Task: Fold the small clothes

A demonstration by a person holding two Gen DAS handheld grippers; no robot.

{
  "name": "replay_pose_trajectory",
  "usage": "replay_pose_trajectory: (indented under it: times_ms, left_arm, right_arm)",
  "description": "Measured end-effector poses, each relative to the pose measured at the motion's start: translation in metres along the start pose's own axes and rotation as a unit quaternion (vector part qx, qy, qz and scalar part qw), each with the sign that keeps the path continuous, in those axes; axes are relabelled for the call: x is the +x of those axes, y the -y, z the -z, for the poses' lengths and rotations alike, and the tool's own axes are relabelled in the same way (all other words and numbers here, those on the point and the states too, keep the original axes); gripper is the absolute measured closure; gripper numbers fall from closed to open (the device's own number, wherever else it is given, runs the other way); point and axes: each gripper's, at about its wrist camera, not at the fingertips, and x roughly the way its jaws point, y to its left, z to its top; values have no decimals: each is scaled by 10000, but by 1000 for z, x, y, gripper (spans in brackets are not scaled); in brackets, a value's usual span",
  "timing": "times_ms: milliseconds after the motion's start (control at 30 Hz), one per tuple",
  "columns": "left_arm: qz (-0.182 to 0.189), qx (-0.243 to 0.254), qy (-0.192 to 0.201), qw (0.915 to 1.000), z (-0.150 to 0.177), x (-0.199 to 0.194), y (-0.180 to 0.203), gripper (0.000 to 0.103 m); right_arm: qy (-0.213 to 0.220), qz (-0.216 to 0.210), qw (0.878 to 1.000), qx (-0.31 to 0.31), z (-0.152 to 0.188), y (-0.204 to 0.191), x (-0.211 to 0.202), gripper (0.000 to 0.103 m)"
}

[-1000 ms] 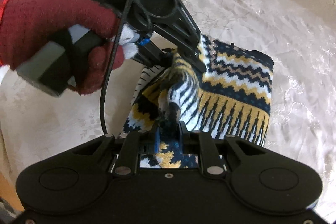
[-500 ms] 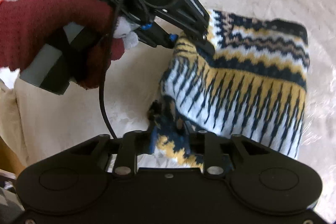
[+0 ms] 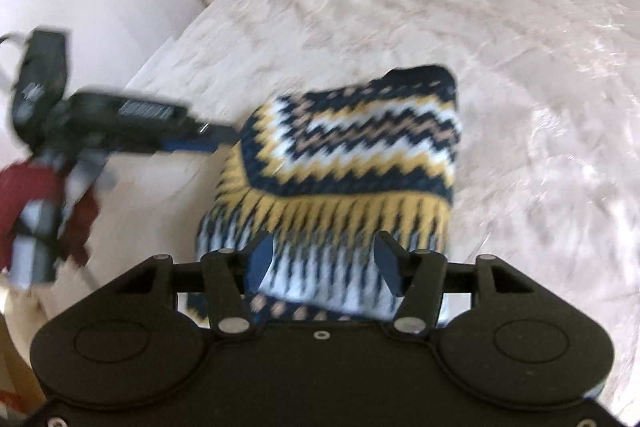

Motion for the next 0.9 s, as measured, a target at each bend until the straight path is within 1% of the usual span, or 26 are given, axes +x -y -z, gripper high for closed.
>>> replay_pose_trajectory:
  times_ms: [67, 100, 133, 167, 200, 233, 300, 367, 433, 500, 733, 833, 900]
  left_arm:
    - [-45, 119, -156, 9998, 4, 8, 10, 53]
    - [-144, 160, -236, 9995, 7, 14, 14, 49]
    - [-292, 204, -334, 9988, 10, 20, 15, 43]
    - [-498, 266, -475, 9973, 13, 29, 18, 40]
    - [-721, 333, -650, 9947, 15, 36, 19, 39]
    - [-858, 357, -827, 9922, 18, 45, 18, 38]
    - [-822, 181, -994, 9915, 22, 55, 12, 36]
    - [-812, 12, -1006, 9916, 23, 56, 6, 31]
    - [-825, -15, -1015, 9914, 24, 57, 3, 26]
    - [-814, -76, -1034, 9913, 24, 56, -1, 24]
    - [-786, -224, -1076, 9908, 25, 56, -6, 22]
    - [-778, -288, -1087, 9906, 25, 58, -7, 21]
    - [-760, -319, -1094, 9906, 26, 57, -9, 19]
  right_arm:
    - [20, 40, 10000, 54, -8, 6, 5, 41]
    - [23, 53, 9999, 104, -11, 9, 7, 41]
    - [8, 84, 9998, 155, -15, 13, 11, 41]
    - [-11, 126, 9997, 187, -16, 15, 11, 41]
    - [-33, 173, 9996, 207, -18, 17, 13, 41]
    - [-55, 216, 9995, 230, -21, 20, 14, 41]
    - [-78, 274, 9992, 287, -25, 25, 17, 40]
    - [-77, 307, 9990, 323, -30, 29, 20, 40]
    - [-36, 298, 9990, 321, -35, 32, 20, 39]
    - [-9, 277, 9991, 318, -40, 34, 21, 38]
    - [-28, 43, 9996, 266, -56, 33, 38, 38]
    - [-188, -37, 9994, 285, -59, 35, 53, 38]
    - [-314, 46, 9991, 297, -60, 40, 66, 38]
